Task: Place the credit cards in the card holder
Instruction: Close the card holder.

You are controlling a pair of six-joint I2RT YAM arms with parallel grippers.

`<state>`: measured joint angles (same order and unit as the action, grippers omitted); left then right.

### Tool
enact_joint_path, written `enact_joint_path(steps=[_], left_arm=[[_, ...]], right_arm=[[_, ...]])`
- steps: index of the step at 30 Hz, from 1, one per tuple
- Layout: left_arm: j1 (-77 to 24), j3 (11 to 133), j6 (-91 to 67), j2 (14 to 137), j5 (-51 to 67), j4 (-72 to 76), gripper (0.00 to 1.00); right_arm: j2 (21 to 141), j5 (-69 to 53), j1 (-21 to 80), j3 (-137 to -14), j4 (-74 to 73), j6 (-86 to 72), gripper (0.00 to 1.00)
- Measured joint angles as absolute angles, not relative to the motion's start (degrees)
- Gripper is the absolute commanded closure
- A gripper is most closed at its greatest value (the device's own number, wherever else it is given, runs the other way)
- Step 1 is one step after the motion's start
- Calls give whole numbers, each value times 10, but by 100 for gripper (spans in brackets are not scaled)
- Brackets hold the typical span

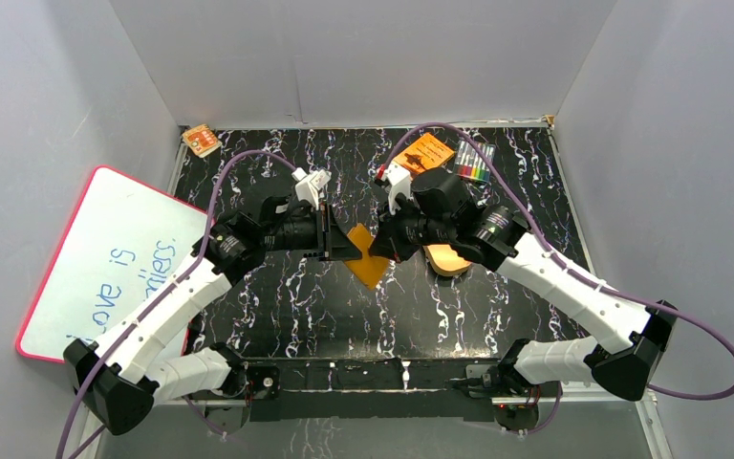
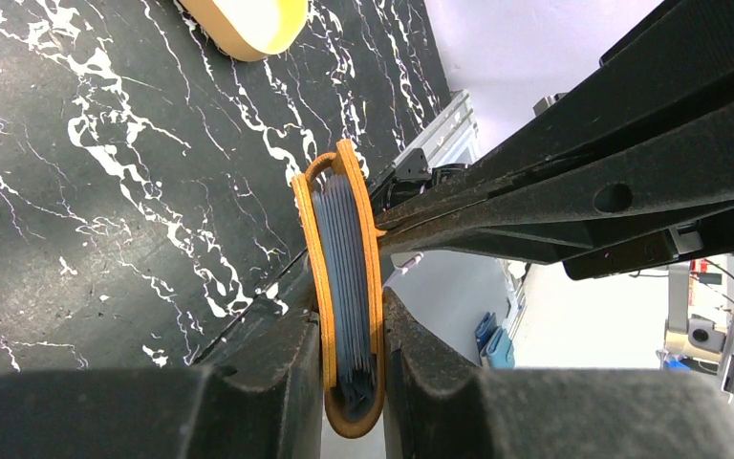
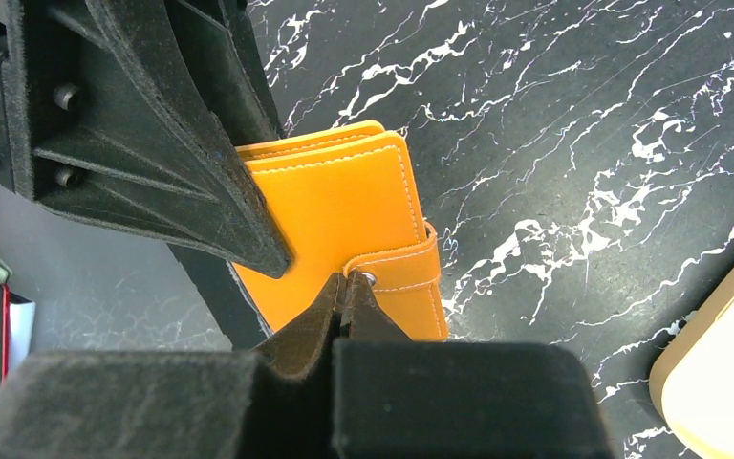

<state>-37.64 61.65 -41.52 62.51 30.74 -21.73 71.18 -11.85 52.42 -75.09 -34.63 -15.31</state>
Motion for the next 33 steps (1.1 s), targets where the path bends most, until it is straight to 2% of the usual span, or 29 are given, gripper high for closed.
enact_joint_path(steps=[30, 33], left_arm=[[-376, 603, -424, 600, 304, -203, 100], [-376, 603, -421, 599, 304, -204, 100]], right_arm=[[698, -117, 530, -744, -330, -164, 100], [698, -118, 530, -744, -330, -165, 89]])
